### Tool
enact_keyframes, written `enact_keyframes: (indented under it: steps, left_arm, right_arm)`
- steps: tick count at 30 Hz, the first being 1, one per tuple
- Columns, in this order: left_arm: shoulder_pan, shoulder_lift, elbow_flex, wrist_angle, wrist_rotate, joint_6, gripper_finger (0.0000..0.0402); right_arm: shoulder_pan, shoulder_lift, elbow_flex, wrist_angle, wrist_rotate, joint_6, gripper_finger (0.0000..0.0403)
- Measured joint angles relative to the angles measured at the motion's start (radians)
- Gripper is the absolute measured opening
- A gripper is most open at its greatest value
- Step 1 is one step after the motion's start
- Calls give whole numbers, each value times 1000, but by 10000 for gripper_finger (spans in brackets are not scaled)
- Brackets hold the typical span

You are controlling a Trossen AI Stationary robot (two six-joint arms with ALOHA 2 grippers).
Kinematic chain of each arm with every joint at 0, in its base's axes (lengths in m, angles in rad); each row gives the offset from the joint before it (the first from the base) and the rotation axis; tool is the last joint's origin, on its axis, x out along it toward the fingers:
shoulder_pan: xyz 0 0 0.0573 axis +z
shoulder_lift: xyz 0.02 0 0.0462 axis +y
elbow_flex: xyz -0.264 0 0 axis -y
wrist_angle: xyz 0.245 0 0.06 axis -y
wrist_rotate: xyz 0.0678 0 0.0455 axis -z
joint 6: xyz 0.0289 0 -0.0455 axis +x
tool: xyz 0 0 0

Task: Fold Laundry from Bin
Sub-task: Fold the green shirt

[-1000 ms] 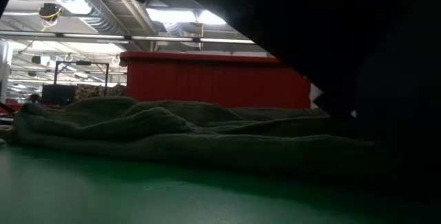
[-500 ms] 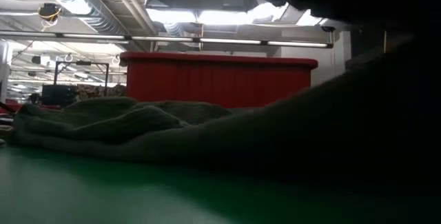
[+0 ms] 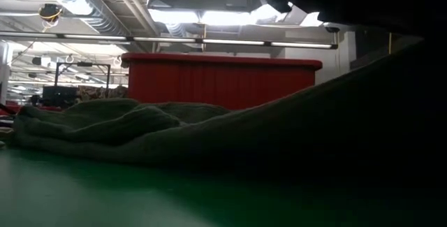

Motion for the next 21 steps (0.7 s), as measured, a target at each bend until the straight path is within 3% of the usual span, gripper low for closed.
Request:
enact_keyframes:
  steps: [3, 6, 15, 21]
  left_arm:
    - [0, 0, 0, -1, 8, -44, 6]
    - [0, 0, 0, 5, 9, -61, 7]
    - [8, 0, 0, 9, 109, -142, 7]
    - [8, 0, 0, 14, 109, -167, 8]
  right_arm:
    - [-27, -3, -36, 84, 3, -58, 268]
    - [-54, -7, -66, 156, -27, -99, 226]
    - [-70, 1, -39, 139, -43, -184, 16]
    - [-70, 2, 63, 14, -57, -207, 40]
